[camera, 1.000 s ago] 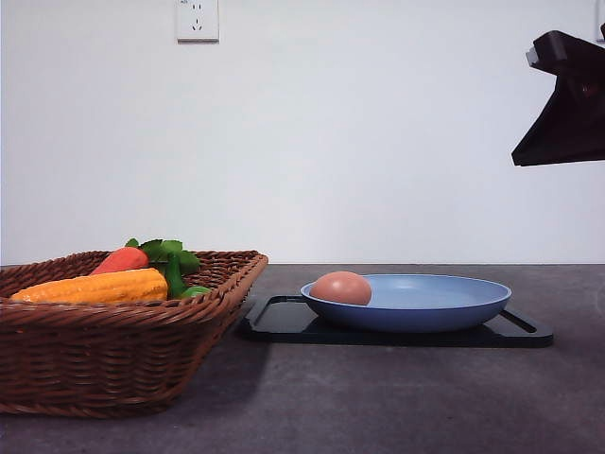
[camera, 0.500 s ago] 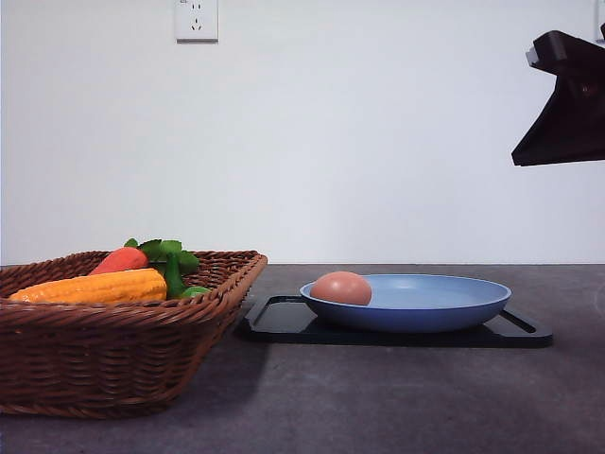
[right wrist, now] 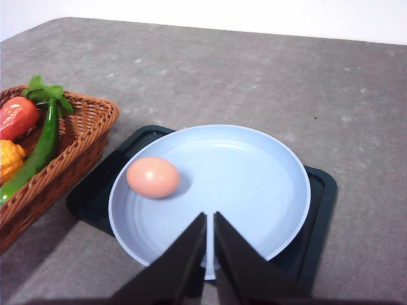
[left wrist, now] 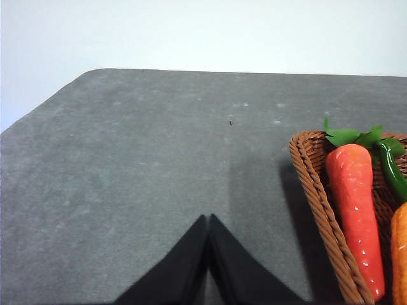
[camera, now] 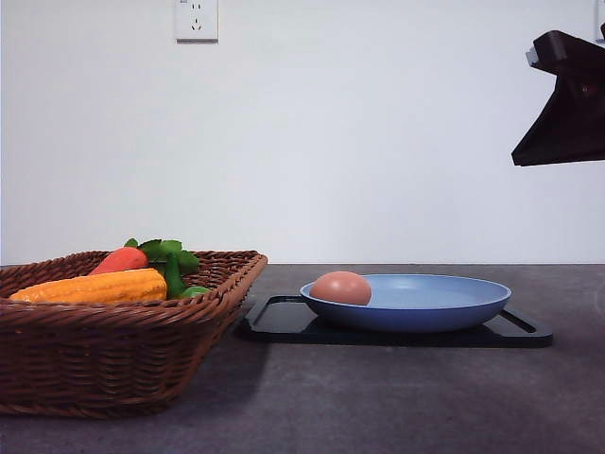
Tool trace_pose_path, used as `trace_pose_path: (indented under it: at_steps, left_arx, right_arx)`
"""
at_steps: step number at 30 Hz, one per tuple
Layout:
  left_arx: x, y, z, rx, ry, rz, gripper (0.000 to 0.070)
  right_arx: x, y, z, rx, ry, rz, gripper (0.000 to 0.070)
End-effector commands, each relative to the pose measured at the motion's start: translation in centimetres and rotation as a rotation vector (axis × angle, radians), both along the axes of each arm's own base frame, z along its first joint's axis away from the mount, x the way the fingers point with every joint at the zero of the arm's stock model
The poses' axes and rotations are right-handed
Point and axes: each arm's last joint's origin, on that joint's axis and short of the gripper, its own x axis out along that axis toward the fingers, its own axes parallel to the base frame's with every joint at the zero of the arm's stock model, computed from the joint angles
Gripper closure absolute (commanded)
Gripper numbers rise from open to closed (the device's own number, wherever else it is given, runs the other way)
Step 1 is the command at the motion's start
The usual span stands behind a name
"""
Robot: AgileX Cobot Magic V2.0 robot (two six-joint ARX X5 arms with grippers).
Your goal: Transfer egg from basket to plate and serve
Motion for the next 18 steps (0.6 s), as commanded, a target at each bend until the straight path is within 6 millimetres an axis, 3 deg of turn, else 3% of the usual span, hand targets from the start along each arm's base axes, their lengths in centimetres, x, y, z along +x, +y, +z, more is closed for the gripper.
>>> trace_pose_path:
  at_steps: [1,9,18]
  left_arx:
    - [0.1,0.0,-0.8,0.003,0.014,0.000,0.0700]
    - [0.1,0.0,-0.8,0.003,0.014,0.000,0.0700]
    - [0.1,0.0,-0.8,0.003,0.014,0.000,0.0700]
  right_arx:
    - [0.0,0.1,0.2,0.013,-0.006,0.001,0.0700]
    - [-0.5,-0.2,0.4,0.004,-0.013,-0.002,0.0700]
    - [-4.2,-4.2,3.8,-0.098,-0.382,-0.245,0.0700]
